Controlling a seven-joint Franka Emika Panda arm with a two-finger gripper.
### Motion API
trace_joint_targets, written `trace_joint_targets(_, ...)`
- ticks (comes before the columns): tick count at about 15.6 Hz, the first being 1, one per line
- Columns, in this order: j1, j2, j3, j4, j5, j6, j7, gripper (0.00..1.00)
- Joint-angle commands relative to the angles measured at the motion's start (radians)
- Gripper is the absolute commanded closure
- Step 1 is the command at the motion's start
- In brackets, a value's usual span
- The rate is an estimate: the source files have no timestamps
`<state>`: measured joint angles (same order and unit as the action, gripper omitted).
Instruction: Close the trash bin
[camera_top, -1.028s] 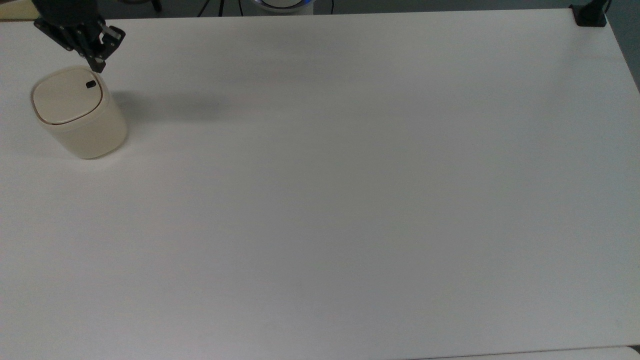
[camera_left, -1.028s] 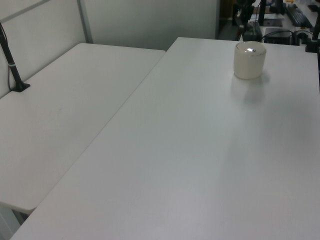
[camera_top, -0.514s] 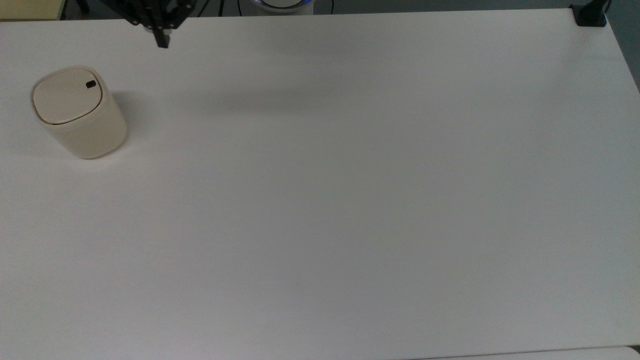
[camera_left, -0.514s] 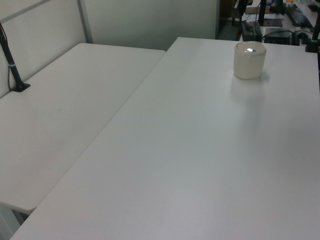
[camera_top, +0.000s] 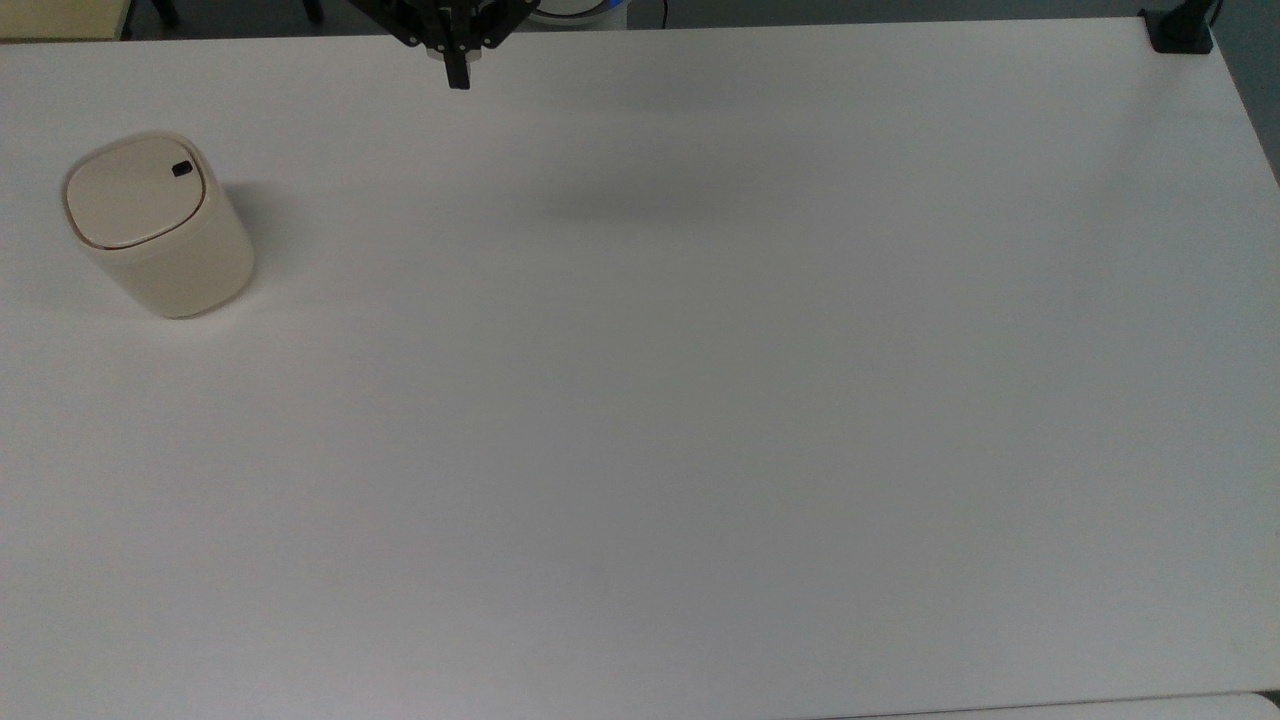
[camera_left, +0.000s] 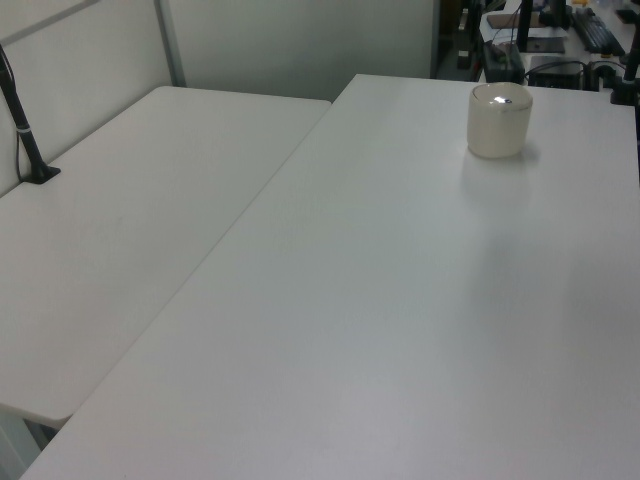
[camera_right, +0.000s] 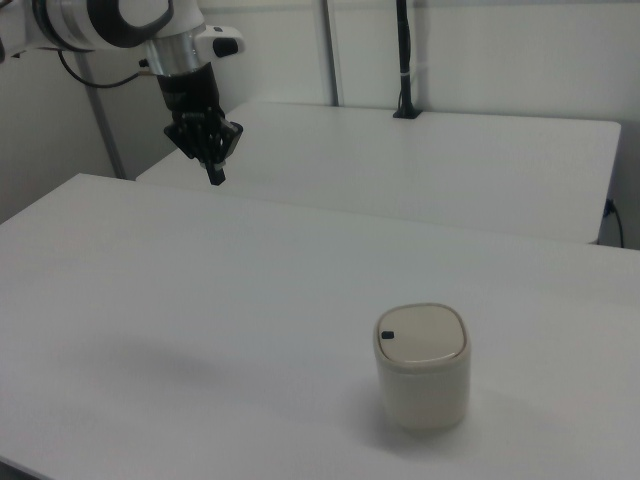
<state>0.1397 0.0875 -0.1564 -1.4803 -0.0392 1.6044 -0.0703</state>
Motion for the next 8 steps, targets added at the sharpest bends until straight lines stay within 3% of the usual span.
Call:
trace_joint_targets(1, 0.006, -0.023, -0.011, -0.02, 0.004, -0.017, 0.012, 0.57)
trace_joint_targets(2, 0.005, -0.023, -0.011, -0.018, 0.004, -0.015, 0.012, 0.34)
trace_joint_targets(3, 0.006, -0.023, -0.011, -0.018, 0.004, -0.014, 0.012, 0.03)
trace_joint_targets(8, 0.009, -0.023, -0.012, -0.02, -0.004, -0.017, 0.004, 0.0)
